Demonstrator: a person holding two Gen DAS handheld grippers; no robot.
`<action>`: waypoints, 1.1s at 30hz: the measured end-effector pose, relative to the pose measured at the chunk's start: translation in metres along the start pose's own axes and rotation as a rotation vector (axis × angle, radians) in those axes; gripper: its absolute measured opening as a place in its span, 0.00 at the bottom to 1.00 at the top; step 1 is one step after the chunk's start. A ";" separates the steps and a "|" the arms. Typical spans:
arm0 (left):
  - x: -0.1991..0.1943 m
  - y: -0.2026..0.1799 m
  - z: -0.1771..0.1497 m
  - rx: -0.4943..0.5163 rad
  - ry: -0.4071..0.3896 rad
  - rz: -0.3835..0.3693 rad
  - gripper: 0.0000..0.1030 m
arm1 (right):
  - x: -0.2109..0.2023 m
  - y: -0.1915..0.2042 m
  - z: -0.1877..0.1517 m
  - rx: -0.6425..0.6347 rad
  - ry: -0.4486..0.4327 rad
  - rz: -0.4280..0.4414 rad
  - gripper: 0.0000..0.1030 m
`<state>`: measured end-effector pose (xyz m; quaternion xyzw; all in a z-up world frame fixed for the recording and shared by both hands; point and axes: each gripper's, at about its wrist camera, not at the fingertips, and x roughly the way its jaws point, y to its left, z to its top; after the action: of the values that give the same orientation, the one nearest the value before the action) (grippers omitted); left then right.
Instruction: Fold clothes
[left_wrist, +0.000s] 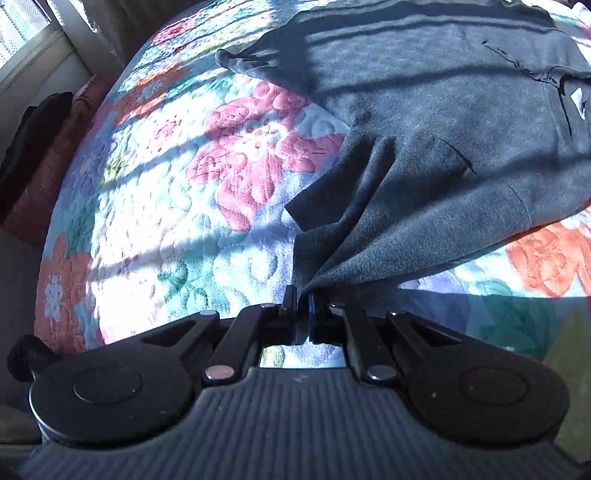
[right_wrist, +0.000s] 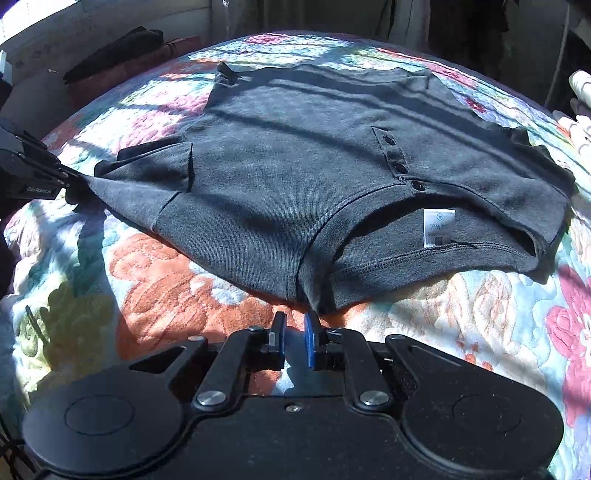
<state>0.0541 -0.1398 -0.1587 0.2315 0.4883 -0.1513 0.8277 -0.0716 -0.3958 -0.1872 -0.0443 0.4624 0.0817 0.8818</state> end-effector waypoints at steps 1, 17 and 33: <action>-0.001 0.002 0.000 -0.011 -0.002 -0.011 0.06 | -0.006 0.006 -0.001 -0.026 -0.007 0.003 0.14; -0.004 0.089 -0.005 -0.556 -0.114 -0.139 0.28 | 0.003 0.116 0.048 -0.399 -0.287 0.143 0.48; 0.042 0.092 0.003 -0.496 -0.208 -0.299 0.34 | 0.057 0.164 0.080 -0.373 -0.198 0.279 0.47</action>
<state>0.1204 -0.0647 -0.1728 -0.0687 0.4516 -0.1705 0.8731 -0.0053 -0.2161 -0.1884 -0.1335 0.3524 0.2906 0.8795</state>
